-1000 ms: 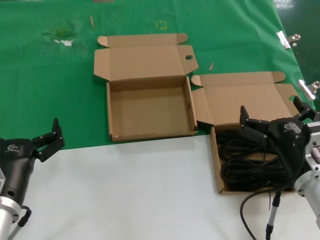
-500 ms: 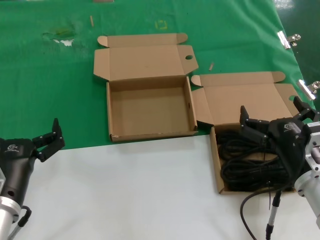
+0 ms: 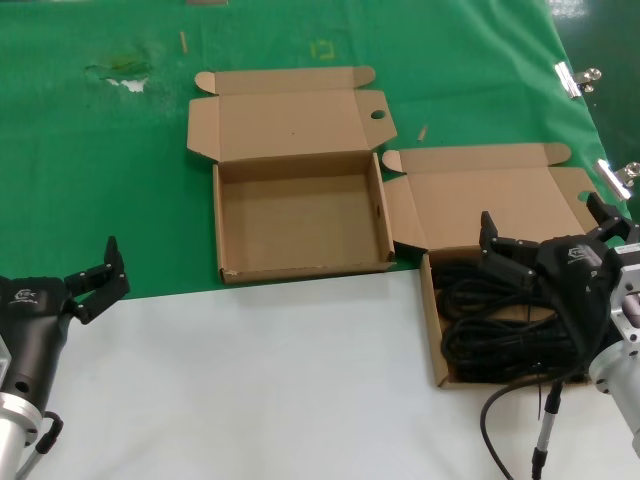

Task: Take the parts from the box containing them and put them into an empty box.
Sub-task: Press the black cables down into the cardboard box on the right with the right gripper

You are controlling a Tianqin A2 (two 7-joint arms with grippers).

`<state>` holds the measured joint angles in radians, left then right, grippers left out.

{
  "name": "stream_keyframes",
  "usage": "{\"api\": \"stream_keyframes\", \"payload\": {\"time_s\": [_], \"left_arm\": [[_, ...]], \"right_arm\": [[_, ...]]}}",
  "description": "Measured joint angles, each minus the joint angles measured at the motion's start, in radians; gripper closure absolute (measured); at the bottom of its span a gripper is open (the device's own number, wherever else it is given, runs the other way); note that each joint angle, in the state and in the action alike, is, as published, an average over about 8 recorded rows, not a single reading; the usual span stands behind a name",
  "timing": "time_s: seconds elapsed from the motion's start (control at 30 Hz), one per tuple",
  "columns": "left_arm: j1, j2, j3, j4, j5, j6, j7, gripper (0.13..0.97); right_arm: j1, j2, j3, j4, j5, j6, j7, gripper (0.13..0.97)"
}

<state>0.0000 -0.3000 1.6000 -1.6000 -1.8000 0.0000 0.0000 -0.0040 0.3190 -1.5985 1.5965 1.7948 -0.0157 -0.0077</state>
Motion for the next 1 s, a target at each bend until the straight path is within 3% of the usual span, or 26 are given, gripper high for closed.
{"api": "stream_keyframes", "payload": {"time_s": [0.27, 0.57, 0.87, 1.0], "left_arm": [[0.0, 0.0, 0.0, 0.0, 0.0, 0.0, 0.0, 0.139], [0.0, 0.0, 0.0, 0.0, 0.0, 0.0, 0.0, 0.204], [0.0, 0.0, 0.0, 0.0, 0.0, 0.0, 0.0, 0.336], [0.0, 0.0, 0.0, 0.0, 0.0, 0.0, 0.0, 0.434]], "right_arm": [[0.0, 0.0, 0.0, 0.0, 0.0, 0.0, 0.0, 0.129], [0.0, 0.0, 0.0, 0.0, 0.0, 0.0, 0.0, 0.129], [-0.018, 0.043, -0.035, 0.017, 0.017, 0.033, 0.001, 0.129], [-0.034, 0.098, -0.066, 0.036, 0.04, 0.052, 0.006, 0.129]]}}
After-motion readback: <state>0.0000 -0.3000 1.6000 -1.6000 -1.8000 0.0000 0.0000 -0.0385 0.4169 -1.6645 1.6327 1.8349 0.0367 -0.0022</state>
